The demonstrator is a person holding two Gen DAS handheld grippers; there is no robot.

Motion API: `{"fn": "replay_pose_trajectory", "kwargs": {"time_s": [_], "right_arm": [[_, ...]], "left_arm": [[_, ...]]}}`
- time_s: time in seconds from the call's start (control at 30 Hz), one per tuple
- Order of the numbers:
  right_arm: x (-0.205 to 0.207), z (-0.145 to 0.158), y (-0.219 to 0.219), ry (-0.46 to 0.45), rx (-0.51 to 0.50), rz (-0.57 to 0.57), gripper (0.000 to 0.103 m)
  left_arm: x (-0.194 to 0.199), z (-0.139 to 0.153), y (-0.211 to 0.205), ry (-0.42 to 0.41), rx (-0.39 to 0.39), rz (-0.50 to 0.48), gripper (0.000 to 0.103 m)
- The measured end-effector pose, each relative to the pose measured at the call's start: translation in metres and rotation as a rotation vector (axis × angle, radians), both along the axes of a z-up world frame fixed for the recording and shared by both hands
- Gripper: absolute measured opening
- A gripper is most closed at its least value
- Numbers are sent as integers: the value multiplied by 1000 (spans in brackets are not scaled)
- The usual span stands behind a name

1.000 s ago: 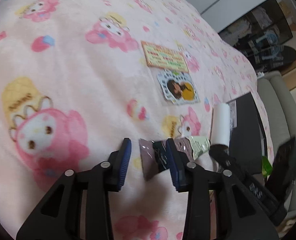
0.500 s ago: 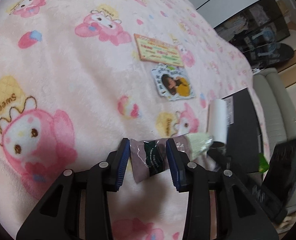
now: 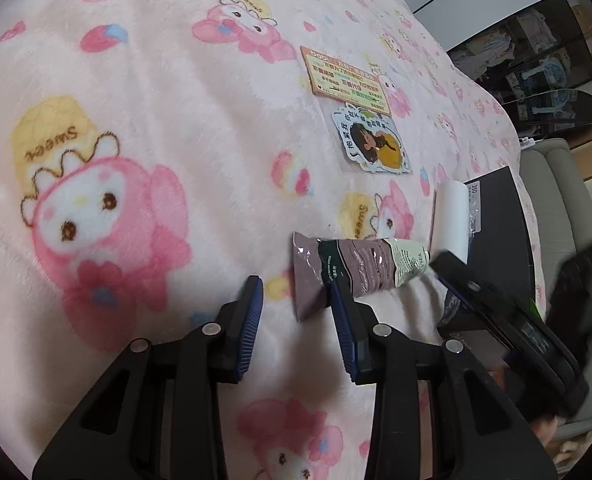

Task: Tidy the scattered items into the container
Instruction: 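Lift the tube with both grippers and carry it over the box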

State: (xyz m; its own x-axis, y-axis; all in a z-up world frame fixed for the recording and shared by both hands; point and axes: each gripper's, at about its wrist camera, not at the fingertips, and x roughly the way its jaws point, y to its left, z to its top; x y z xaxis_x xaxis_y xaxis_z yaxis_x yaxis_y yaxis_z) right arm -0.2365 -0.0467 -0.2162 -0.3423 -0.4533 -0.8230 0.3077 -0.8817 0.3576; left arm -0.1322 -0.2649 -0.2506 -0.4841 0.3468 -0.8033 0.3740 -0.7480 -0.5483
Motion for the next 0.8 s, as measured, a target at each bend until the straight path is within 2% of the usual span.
{"fn": "replay_pose_trajectory", "kwargs": {"time_s": [0.17, 0.27, 0.53, 0.67, 0.8], "right_arm": [[-10, -21, -17, -4, 55, 12, 45], [-12, -25, -12, -32, -9, 7, 44], [3, -2, -4, -17, -80, 30, 28], [29, 14, -1, -20, -96, 79, 21], [60, 16, -3, -44, -79, 146, 21]], "left_arm": [[-3, 3, -1, 26, -4, 4, 35], [-4, 5, -1, 42, -7, 6, 35], [-8, 10, -4, 88, -22, 17, 32], [-11, 11, -4, 94, -28, 19, 29], [-12, 11, -4, 85, -45, 24, 29]]}}
